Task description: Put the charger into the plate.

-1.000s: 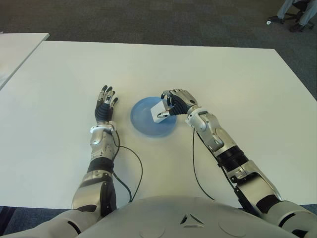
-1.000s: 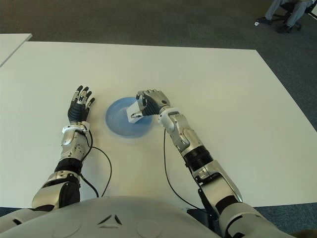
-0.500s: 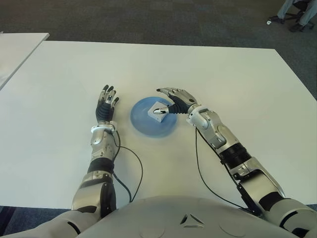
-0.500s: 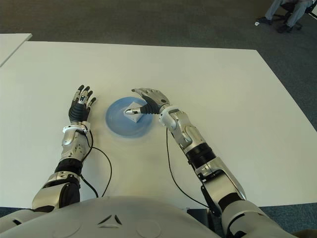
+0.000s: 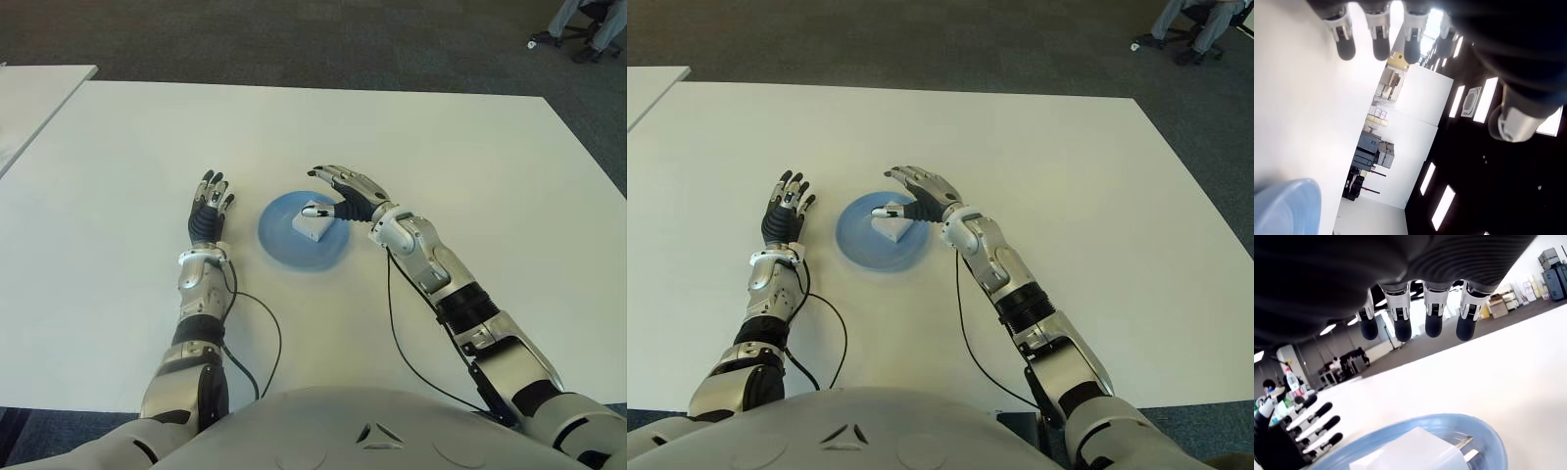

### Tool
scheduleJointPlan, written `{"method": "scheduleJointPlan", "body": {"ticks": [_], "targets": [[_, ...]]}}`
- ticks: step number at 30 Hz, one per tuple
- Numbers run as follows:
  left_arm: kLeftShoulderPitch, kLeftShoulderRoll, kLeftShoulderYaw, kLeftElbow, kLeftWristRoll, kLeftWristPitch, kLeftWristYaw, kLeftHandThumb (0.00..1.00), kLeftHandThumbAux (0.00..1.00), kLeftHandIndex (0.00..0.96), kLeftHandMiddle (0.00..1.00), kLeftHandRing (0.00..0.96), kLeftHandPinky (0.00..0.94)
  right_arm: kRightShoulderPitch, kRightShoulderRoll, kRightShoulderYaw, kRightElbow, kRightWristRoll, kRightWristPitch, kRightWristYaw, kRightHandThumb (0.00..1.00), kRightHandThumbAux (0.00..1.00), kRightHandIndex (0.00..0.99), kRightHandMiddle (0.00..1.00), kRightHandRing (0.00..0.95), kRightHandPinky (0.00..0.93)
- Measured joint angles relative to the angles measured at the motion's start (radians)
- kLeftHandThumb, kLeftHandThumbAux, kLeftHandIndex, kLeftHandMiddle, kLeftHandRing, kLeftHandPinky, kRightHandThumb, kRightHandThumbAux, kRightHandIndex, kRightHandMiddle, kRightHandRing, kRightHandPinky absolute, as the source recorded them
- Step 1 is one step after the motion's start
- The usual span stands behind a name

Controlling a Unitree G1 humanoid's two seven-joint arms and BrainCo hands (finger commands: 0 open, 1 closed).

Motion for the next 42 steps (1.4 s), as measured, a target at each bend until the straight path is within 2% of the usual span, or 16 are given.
{"method": "scheduleJointPlan", "body": {"ticks": [5,13,22,26,30,35,42], "targets": [[0.004,0.002,-0.002,-0.009,0.0,0.0,0.0,0.0,0.492,0.048,0.094,0.068,0.071,0.008,0.019,-0.02,0.0,0.043,-0.001,-0.007,0.32,0.115,0.0,0.0,0.0,0.0],[0.006,0.013,-0.006,-0.016,0.002,0.003,-0.001,0.0,0.495,0.056,0.104,0.069,0.036,0.037,0.094,-0.11,0.032,0.178,-0.001,-0.048,0.188,0.204,0.0,0.0,0.0,0.0],[0.017,0.043,-0.047,-0.015,0.087,-0.039,0.018,0.0,0.515,0.07,0.109,0.065,0.028,0.07,0.207,-0.243,0.065,0.348,-0.004,-0.135,0.134,0.433,0.0,0.0,0.0,0.0],[0.022,0.054,-0.067,-0.015,0.138,-0.056,0.06,0.0,0.533,0.06,0.103,0.06,0.015,0.088,0.239,-0.311,0.125,0.44,-0.092,-0.157,0.105,0.597,0.0,0.0,0.0,0.0],[0.036,0.069,-0.082,-0.015,0.185,-0.06,0.106,0.0,0.558,0.04,0.093,0.053,0.007,0.105,0.275,-0.396,0.265,0.547,-0.216,-0.177,0.048,0.702,0.0,0.0,0.0,0.0],[0.05,0.079,-0.099,-0.015,0.218,-0.068,0.138,0.0,0.573,0.021,0.081,0.044,0.003,0.109,0.304,-0.463,0.416,0.638,-0.349,-0.167,0.007,0.745,0.003,0.01,0.0,0.0],[0.053,0.09,-0.117,-0.016,0.226,-0.076,0.142,0.0,0.569,0.007,0.055,0.024,0.0,0.105,0.337,-0.485,0.478,0.684,-0.437,-0.142,0.0,0.74,0.023,0.036,0.0,0.011]]}}
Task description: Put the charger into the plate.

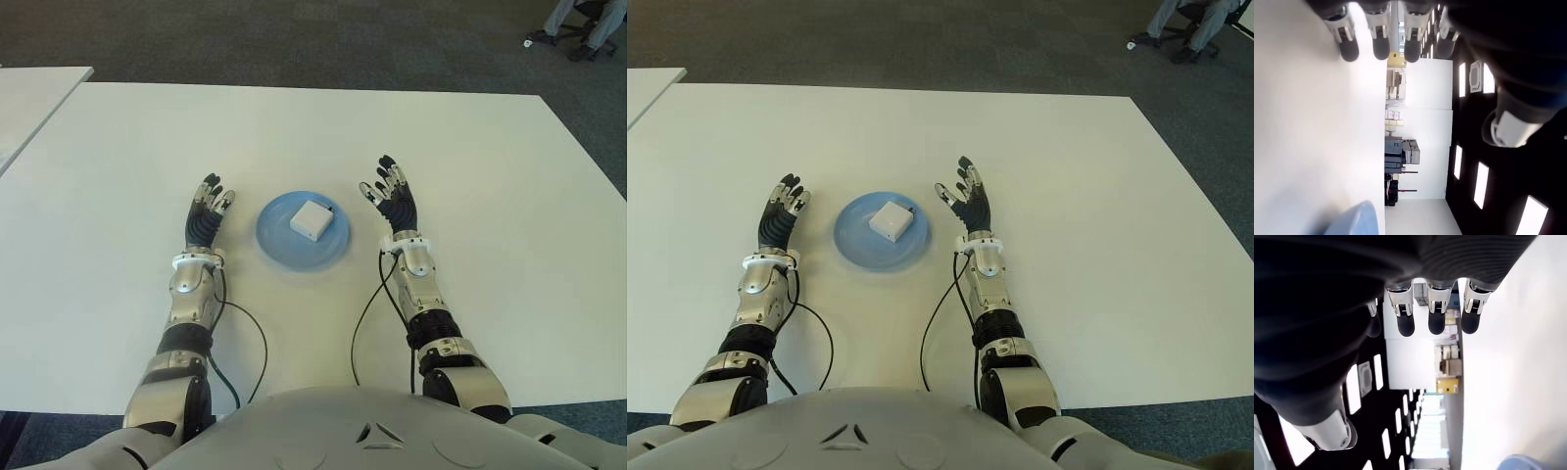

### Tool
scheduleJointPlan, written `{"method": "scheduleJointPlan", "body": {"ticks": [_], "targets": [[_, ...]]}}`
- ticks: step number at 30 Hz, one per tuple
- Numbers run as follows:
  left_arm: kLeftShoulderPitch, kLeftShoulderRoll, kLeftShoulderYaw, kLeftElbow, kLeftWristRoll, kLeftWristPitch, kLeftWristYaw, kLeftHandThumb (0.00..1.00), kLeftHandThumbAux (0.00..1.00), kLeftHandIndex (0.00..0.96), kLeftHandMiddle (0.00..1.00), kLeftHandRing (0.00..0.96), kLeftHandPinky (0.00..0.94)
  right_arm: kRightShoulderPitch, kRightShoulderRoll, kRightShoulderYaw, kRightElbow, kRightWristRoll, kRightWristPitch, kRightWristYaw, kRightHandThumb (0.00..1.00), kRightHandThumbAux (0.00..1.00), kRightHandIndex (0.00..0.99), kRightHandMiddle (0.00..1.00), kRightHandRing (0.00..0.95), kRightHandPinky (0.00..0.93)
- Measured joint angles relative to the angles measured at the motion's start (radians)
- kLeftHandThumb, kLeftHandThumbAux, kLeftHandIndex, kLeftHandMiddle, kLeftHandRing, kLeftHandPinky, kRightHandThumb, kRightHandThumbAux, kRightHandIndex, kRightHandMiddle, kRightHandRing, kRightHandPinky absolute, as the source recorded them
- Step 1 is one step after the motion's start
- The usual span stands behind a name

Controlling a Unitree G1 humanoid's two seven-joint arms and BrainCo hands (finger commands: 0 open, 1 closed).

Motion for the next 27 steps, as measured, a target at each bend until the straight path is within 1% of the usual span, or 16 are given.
{"method": "scheduleJointPlan", "body": {"ticks": [7,17,23,27], "targets": [[0.005,0.009,-0.012,0.0,0.017,-0.001,0.004,0.0,0.551,0.0,0.025,0.003,0.0,-0.007,0.022,-0.008,0.022,0.011,-0.024,0.012,0.0,0.719,0.041,0.062,0.015,0.027],[0.011,0.065,-0.081,-0.003,0.137,0.001,0.062,0.0,0.497,0.0,0.0,0.0,0.0,-0.019,0.03,-0.022,0.084,0.018,-0.045,0.013,0.0,0.693,0.057,0.089,0.041,0.034],[0.024,0.084,-0.112,-0.019,0.168,0.012,0.069,0.0,0.482,0.0,0.0,0.0,0.0,-0.031,0.034,-0.025,0.124,0.021,-0.044,0.018,0.0,0.675,0.052,0.09,0.044,0.03],[0.032,0.088,-0.121,-0.037,0.176,0.025,0.077,0.0,0.467,0.0,0.0,0.0,0.0,-0.038,0.036,-0.025,0.141,0.022,-0.024,0.028,0.0,0.655,0.044,0.085,0.043,0.033]]}}
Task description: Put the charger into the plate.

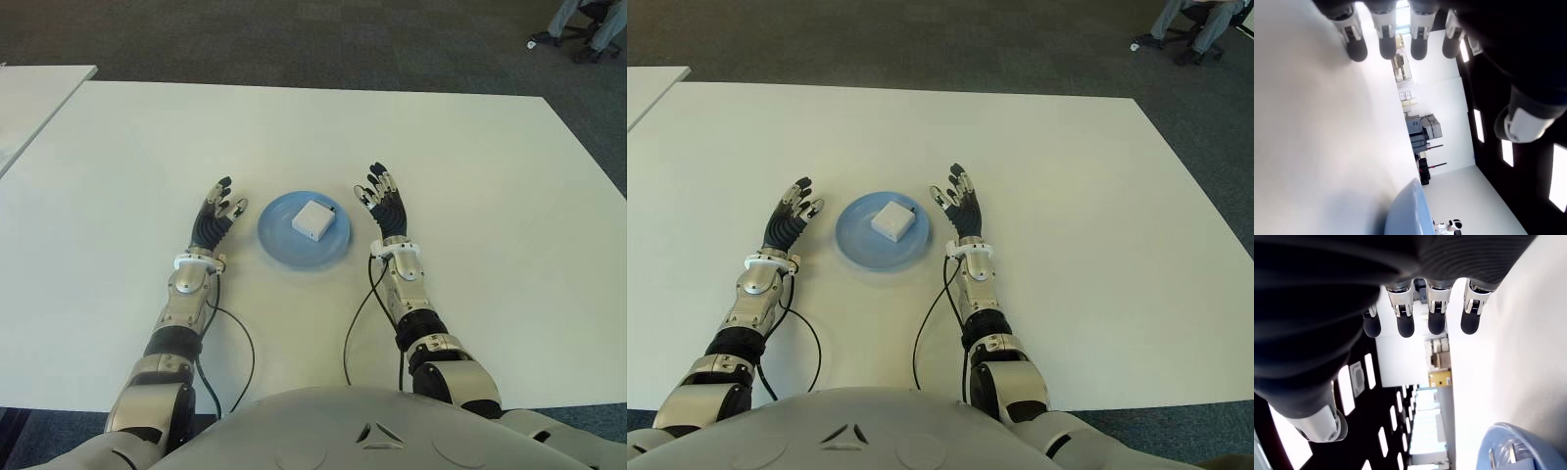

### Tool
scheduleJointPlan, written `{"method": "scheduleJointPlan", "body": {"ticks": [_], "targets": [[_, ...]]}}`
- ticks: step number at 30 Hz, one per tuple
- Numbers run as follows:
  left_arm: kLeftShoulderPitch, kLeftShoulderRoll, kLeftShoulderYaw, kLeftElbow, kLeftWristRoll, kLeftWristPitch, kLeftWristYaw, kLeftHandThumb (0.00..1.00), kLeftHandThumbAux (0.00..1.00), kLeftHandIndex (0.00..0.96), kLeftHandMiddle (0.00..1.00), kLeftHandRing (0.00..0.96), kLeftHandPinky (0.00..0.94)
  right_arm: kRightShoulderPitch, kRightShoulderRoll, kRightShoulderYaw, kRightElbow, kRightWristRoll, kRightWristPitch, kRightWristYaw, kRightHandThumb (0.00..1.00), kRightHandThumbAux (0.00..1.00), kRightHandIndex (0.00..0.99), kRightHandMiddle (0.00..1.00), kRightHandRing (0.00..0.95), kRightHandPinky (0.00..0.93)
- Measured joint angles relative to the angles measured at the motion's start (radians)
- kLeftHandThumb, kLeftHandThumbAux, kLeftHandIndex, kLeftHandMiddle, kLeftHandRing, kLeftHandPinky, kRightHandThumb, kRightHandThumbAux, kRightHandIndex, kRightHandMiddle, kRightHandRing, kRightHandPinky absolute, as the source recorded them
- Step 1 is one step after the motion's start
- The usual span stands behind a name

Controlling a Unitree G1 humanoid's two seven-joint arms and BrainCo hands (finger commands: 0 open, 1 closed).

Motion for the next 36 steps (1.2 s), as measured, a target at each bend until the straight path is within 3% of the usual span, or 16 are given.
{"method": "scheduleJointPlan", "body": {"ticks": [11,36], "targets": [[0.013,0.006,-0.016,-0.038,0.009,0.031,0.009,0.0,0.46,0.0,0.0,0.0,0.0,-0.011,0.001,0.0,0.02,0.0,0.079,0.036,0.0,0.628,0.039,0.085,0.049,0.055],[0.042,-0.015,-0.019,-0.076,-0.052,0.031,0.009,0.0,0.503,0.0,0.017,0.0,0.0,-0.039,-0.019,0.015,0.041,-0.021,0.122,0.037,0.0,0.643,0.024,0.071,0.042,0.029]]}}
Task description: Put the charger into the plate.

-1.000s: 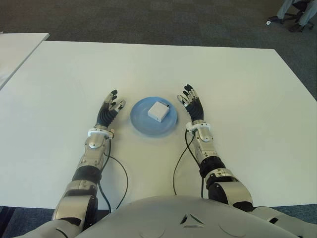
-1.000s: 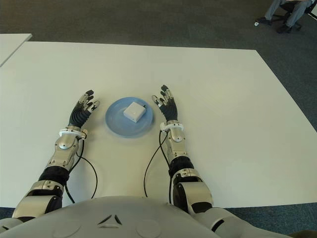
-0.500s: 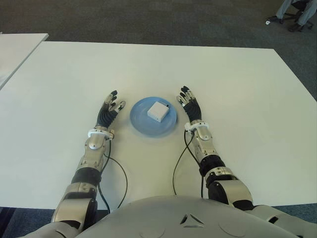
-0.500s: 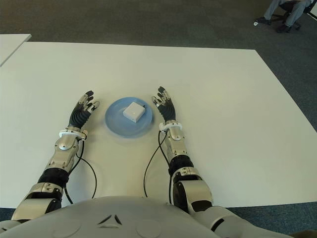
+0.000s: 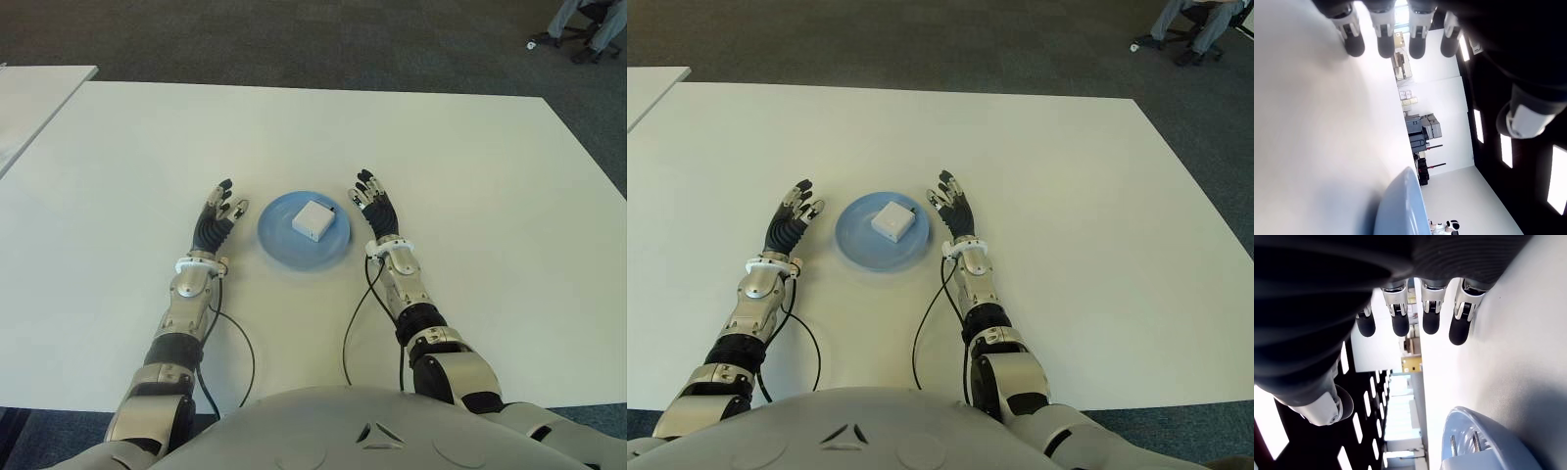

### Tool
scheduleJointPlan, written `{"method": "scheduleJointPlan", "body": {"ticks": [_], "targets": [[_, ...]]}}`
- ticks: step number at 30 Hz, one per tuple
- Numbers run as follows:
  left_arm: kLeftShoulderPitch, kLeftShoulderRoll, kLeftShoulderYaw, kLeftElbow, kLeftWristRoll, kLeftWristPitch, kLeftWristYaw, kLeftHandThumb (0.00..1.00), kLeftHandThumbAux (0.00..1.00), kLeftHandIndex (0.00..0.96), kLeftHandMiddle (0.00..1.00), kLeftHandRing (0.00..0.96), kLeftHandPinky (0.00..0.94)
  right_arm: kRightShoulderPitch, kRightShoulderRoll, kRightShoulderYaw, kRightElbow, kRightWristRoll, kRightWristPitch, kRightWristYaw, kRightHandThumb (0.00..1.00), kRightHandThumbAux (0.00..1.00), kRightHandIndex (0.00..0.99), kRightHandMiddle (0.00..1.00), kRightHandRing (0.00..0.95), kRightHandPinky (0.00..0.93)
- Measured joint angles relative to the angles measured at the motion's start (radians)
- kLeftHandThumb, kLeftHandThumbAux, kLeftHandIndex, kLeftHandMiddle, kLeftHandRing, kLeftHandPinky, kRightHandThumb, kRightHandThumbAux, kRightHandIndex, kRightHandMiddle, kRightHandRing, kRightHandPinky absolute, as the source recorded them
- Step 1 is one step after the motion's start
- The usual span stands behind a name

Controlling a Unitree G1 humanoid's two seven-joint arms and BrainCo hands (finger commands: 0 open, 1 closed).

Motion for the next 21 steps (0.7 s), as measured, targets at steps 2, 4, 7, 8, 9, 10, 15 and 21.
{"method": "scheduleJointPlan", "body": {"ticks": [2,4,7,8,9,10,15,21], "targets": [[0.0,-0.002,0.001,0.001,-0.004,-0.002,0.0,0.0,0.506,0.0,0.02,0.0,0.0,0.0,-0.001,0.001,0.0,0.0,0.003,-0.001,0.0,0.642,0.023,0.07,0.042,0.028],[0.0,-0.004,0.003,0.003,-0.01,-0.003,0.0,0.0,0.508,0.0,0.021,0.0,0.0,-0.001,-0.003,0.001,0.001,0.0,0.006,-0.001,0.0,0.641,0.022,0.069,0.041,0.028],[-0.001,-0.008,0.006,0.006,-0.018,-0.005,0.0,0.0,0.51,0.0,0.024,0.0,0.0,-0.001,-0.004,0.001,0.004,0.0,0.007,-0.001,0.0,0.64,0.02,0.068,0.041,0.029],[-0.001,-0.01,0.007,0.007,-0.019,-0.006,0.0,0.0,0.512,0.0,0.026,0.0,0.0,-0.001,-0.005,0.001,0.005,0.0,0.007,-0.001,0.0,0.639,0.02,0.069,0.042,0.029],[-0.001,-0.011,0.008,0.008,-0.02,-0.007,0.0,0.0,0.513,0.0,0.027,0.0,0.0,-0.001,-0.006,0.001,0.006,0.0,0.007,-0.001,0.0,0.638,0.02,0.069,0.042,0.029],[-0.002,-0.013,0.011,0.01,-0.021,-0.008,0.0,0.0,0.513,0.0,0.028,0.0,0.0,-0.002,-0.006,0.001,0.007,0.0,0.007,-0.001,0.0,0.638,0.02,0.069,0.042,0.029],[-0.004,-0.021,0.02,0.022,-0.022,-0.018,0.002,0.0,0.517,0.0,0.035,0.0,0.0,-0.003,-0.009,0.001,0.01,0.0,0.007,-0.001,0.0,0.639,0.021,0.072,0.046,0.038],[-0.007,-0.03,0.029,0.033,-0.022,-0.033,0.017,0.0,0.518,0.0,0.04,0.0,0.0,-0.004,-0.011,0.003,0.012,-0.001,0.007,-0.003,0.0,0.651,0.024,0.079,0.055,0.05]]}}
